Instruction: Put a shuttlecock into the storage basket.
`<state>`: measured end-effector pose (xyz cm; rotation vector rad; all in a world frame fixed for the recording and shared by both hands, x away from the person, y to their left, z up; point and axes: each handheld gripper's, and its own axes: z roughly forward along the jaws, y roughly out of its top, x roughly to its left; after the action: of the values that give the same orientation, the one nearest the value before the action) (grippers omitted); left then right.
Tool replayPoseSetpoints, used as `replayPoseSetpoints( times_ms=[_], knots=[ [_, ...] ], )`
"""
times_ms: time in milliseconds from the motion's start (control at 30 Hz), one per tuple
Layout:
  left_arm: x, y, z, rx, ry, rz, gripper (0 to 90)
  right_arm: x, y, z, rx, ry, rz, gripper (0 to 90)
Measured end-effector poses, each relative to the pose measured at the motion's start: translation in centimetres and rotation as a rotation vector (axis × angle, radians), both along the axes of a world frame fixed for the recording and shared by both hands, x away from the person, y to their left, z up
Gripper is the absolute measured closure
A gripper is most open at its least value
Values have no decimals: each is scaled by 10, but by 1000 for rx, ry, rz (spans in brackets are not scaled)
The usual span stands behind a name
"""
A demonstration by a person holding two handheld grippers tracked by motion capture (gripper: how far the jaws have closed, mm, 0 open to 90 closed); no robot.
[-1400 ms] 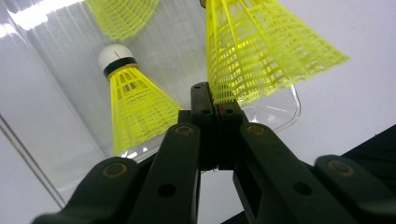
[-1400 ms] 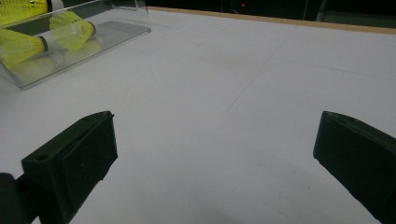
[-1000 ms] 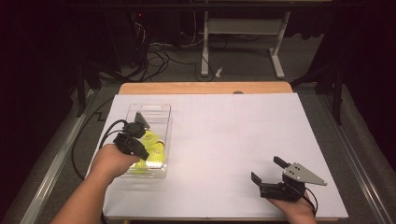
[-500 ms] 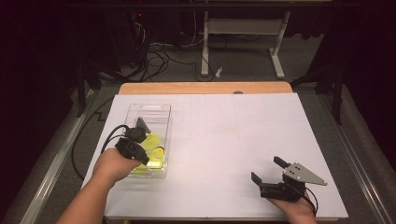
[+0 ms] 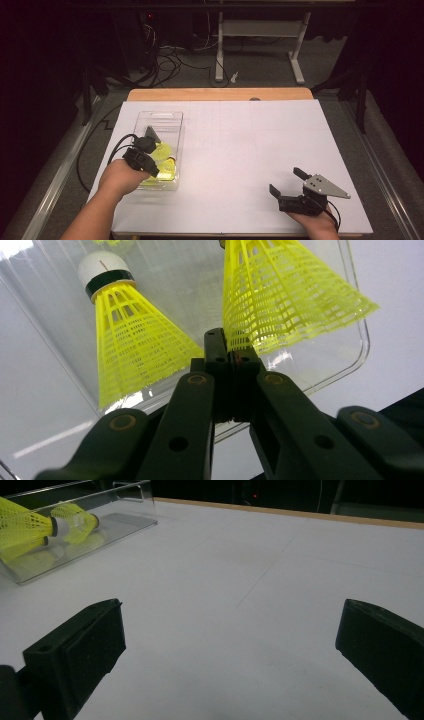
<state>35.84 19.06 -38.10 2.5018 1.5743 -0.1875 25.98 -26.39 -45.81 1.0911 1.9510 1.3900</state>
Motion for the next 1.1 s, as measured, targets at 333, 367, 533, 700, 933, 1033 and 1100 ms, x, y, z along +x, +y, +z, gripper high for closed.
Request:
replayPoseSetpoints(
  times_ms=[333,367,533,700,933,1033,1100],
  knots=[
    [0,-5,-4,22,10,2,895,0,0,0,-2,1,2,2],
    [-1,-6,-4,22,22,14,895,0,0,0,-3,1,2,2],
    [-1,-5,-13,36,21,1,895,0,0,0,-1,-1,-1,2],
    [-1,-5,-17,46,35,8,894,0,0,0,-1,-1,1,2],
    [-2,-7,-20,58,32,6,892,0,0,0,0,0,1,2],
    [-2,-8,-23,69,51,12,892,0,0,0,-1,2,3,2],
    [-3,-8,-25,71,45,17,892,0,0,0,0,2,4,2]
  ],
)
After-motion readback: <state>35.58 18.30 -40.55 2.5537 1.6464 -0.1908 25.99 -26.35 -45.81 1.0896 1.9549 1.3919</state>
